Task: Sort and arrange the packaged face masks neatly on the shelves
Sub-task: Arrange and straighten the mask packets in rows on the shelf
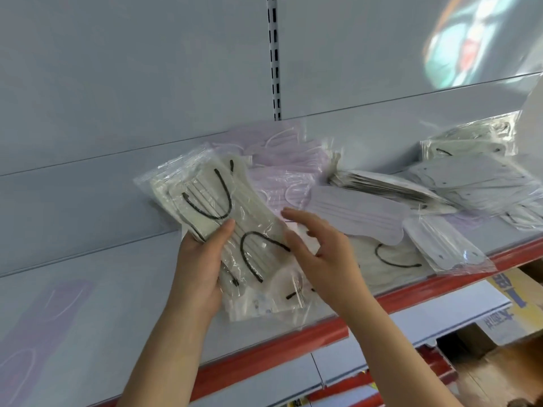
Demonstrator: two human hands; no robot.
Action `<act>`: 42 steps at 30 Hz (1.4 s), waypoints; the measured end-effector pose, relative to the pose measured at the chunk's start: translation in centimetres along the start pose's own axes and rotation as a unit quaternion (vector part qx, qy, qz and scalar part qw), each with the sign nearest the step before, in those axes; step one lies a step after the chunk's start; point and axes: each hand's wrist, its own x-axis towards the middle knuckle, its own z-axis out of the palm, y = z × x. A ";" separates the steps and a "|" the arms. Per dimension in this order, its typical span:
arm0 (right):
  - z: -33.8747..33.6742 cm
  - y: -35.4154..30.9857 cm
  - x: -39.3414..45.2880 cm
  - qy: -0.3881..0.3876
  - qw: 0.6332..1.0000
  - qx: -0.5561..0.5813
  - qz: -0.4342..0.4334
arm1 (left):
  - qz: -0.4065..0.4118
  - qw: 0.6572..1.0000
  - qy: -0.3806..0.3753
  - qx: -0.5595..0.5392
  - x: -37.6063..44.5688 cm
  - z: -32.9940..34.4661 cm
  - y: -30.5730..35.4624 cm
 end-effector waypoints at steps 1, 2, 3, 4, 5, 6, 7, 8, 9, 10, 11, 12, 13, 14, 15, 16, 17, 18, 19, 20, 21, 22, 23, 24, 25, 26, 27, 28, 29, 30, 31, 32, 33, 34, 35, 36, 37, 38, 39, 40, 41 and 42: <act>-0.7 0.6 0.2 0.030 0.999 -0.028 0.018 | 0.004 1.000 -0.001 0.001 0.0 -0.2 0.3; -1.5 1.2 0.3 0.051 0.998 -0.029 0.039 | 0.012 1.000 0.000 0.001 -0.1 -0.3 0.5; -2.4 1.8 0.4 0.064 0.996 -0.034 0.054 | 0.019 1.000 0.005 0.001 0.0 -0.5 0.6; -3.5 2.5 0.3 0.069 0.994 -0.061 0.058 | 0.026 1.000 0.011 0.002 0.1 -0.8 0.7; -4.5 3.2 0.1 0.053 0.990 -0.116 0.060 | 0.031 0.999 0.012 0.003 0.2 -1.0 0.8; -5.4 3.8 -0.2 0.008 0.982 -0.177 0.068 | 0.032 0.999 0.013 0.005 0.2 -1.2 0.8; -6.0 4.2 -0.4 -0.063 0.966 -0.237 0.084 | 0.033 0.999 0.010 0.008 0.2 -1.3 0.8; -6.4 4.5 -0.6 -0.136 0.942 -0.289 0.104 | 0.032 0.999 0.008 0.009 0.1 -1.4 0.7; -6.5 4.8 -0.8 -0.189 0.919 -0.326 0.118 | 0.029 1.000 0.007 0.008 0.1 -1.5 0.5; -6.4 5.0 -0.9 -0.212 0.906 -0.346 0.123 | 0.027 1.000 0.006 0.006 0.0 -1.5 0.3; -6.3 5.3 -1.0 -0.207 0.905 -0.352 0.118 | 0.024 1.000 0.004 0.002 0.0 -1.6 0.1; -6.3 5.4 -1.0 -0.188 0.910 -0.354 0.107 | 0.023 1.000 0.001 -0.001 0.1 -1.6 0.0; -6.2 5.5 -0.8 -0.167 0.914 -0.357 0.094 | 0.022 1.000 -0.001 -0.005 0.1 -1.7 -0.1; -6.1 5.6 -0.6 -0.149 0.915 -0.365 0.084 | 0.023 1.000 -0.001 -0.007 0.1 -1.8 -0.1; -6.0 5.6 -0.2 -0.136 0.914 -0.376 0.074 | 0.026 1.000 -0.001 -0.006 0.1 -1.8 -0.1; -5.9 5.6 0.1 -0.125 0.912 -0.385 0.065 | 0.031 1.000 0.002 -0.004 0.1 -2.0 0.1; -5.8 5.7 0.3 -0.111 0.914 -0.387 0.056 | 0.037 0.999 0.006 -0.004 0.1 -2.2 0.3; -5.8 5.8 0.5 -0.099 0.920 -0.376 0.055 | 0.043 0.999 0.010 -0.005 0.1 -2.4 0.7; -5.8 5.9 0.6 -0.086 0.930 -0.354 0.055 | 0.052 0.999 0.016 -0.007 0.2 -2.7 1.0; -6.0 6.0 0.7 -0.068 0.941 -0.326 0.055 | 0.061 0.998 0.025 -0.010 0.3 -3.1 1.3; -6.2 6.0 0.7 -0.044 0.953 -0.293 0.055 | 0.072 0.997 0.035 -0.013 0.3 -3.5 1.7; -6.4 5.7 0.7 -0.012 0.964 -0.260 0.058 | 0.083 0.995 0.047 -0.015 0.4 -3.8 1.9; -6.6 5.4 0.7 0.022 0.971 -0.230 0.061 | 0.094 0.994 0.058 -0.014 0.3 -4.0 2.1; -6.7 5.0 0.9 0.054 0.976 -0.201 0.064 | 0.104 0.992 0.066 -0.010 0.3 -4.2 2.2; -6.6 4.6 1.0 0.079 0.980 -0.168 0.066 | 0.112 0.991 0.071 -0.009 0.2 -4.2 2.1; -6.4 4.2 1.2 0.100 0.983 -0.131 0.077 | 0.115 0.991 0.074 -0.009 0.2 -4.0 2.0; -6.1 3.7 1.5 0.116 0.985 -0.095 0.090 | 0.115 0.991 0.074 -0.010 0.1 -3.6 1.8; -5.7 3.1 1.7 0.132 0.985 -0.053 0.099 | 0.111 0.991 0.069 -0.010 -0.1 -3.1 1.5; -5.2 2.4 2.0 0.146 0.984 -0.013 0.103 | 0.105 0.993 0.057 -0.007 -0.4 -2.4 1.1; -4.5 1.7 2.2 0.159 0.981 0.019 0.106 | 0.097 0.995 0.039 0.002 -0.9 -1.7 0.6; -3.6 0.8 2.3 0.167 0.980 0.032 0.108 | 0.089 0.996 0.018 0.017 -1.3 -1.0 0.0; -2.4 -0.1 2.5 0.167 0.979 0.026 0.110 | 0.079 0.996 -0.007 0.034 -1.7 -0.2 -0.5; -1.2 -1.0 2.5 0.156 0.982 0.009 0.104 | 0.068 0.996 -0.041 0.041 -2.1 0.6 -0.8; 0.1 -1.7 2.5 0.131 0.987 0.002 0.092 | 0.052 0.995 -0.085 0.030 -2.4 1.2 -1.0; 1.3 -2.3 2.3 0.094 0.992 0.006 0.085 | 0.036 0.991 -0.130 0.005 -2.5 1.8 -1.3; 2.4 -3.0 1.8 0.044 0.995 0.025 0.083 | 0.033 0.986 -0.161 -0.011 -2.5 2.2 -1.4; 3.1 -3.4 1.2 -0.004 0.995 0.039 0.090 | 0.038 0.984 -0.174 -0.012 -2.6 2.5 -1.3; 3.6 -3.6 0.6 -0.032 0.994 0.055 0.090 | 0.049 0.984 -0.174 -0.002 -2.6 2.7 -1.2; 4.0 -3.7 0.2 -0.045 0.993 0.065 0.086 | 0.057 0.984 -0.167 0.008 -2.7 2.7 -1.2; 4.3 -3.6 -0.2 -0.042 0.993 0.085 0.074 | 0.057 0.985 -0.160 0.014 -2.7 2.6 -1.2; 4.4 -3.4 -0.4 -0.034 0.991 0.112 0.067 | 0.056 0.987 -0.152 0.020 -2.6 2.5 -1.2; 4.3 -3.2 -0.4 -0.020 0.986 0.148 0.070 | 0.058 0.988 -0.140 0.028 -2.3 2.2 -1.2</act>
